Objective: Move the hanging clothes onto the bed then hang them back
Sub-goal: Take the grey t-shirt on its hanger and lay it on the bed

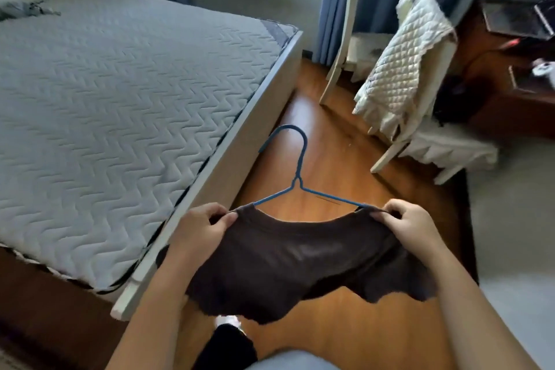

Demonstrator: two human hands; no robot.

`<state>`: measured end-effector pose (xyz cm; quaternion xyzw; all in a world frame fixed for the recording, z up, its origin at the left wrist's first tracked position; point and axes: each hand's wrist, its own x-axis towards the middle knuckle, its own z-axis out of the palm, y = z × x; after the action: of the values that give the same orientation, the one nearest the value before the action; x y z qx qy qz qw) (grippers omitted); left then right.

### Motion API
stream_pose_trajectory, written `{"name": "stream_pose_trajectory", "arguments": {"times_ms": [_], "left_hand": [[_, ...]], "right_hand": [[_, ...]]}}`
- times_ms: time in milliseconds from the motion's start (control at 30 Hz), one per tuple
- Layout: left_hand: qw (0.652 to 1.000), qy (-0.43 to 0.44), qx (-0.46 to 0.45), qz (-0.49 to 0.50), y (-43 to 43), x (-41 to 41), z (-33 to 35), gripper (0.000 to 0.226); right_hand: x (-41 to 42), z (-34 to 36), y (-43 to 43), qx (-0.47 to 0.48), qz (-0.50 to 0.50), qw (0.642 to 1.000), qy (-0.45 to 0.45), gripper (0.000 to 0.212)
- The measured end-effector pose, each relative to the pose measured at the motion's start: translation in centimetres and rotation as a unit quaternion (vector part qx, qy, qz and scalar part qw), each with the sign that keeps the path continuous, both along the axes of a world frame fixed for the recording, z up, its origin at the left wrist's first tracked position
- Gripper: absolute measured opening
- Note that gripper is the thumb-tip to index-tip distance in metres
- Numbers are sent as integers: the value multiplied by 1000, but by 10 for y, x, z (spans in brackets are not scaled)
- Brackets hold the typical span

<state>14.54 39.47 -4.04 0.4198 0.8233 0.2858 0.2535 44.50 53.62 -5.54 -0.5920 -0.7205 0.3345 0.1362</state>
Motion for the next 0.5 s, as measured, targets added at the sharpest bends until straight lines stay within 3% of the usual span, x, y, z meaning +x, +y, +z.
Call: {"name": "stream_pose_trajectory", "arguments": {"times_ms": [200, 500], "left_hand": [[999, -2, 1, -34, 99, -25, -24, 13], [997, -23, 0, -75, 314, -90, -50, 13]], "right_hand": [[-9, -1, 91, 71, -54, 996, 11, 21], [-59, 2, 280, 44, -96, 994, -29, 22]]}}
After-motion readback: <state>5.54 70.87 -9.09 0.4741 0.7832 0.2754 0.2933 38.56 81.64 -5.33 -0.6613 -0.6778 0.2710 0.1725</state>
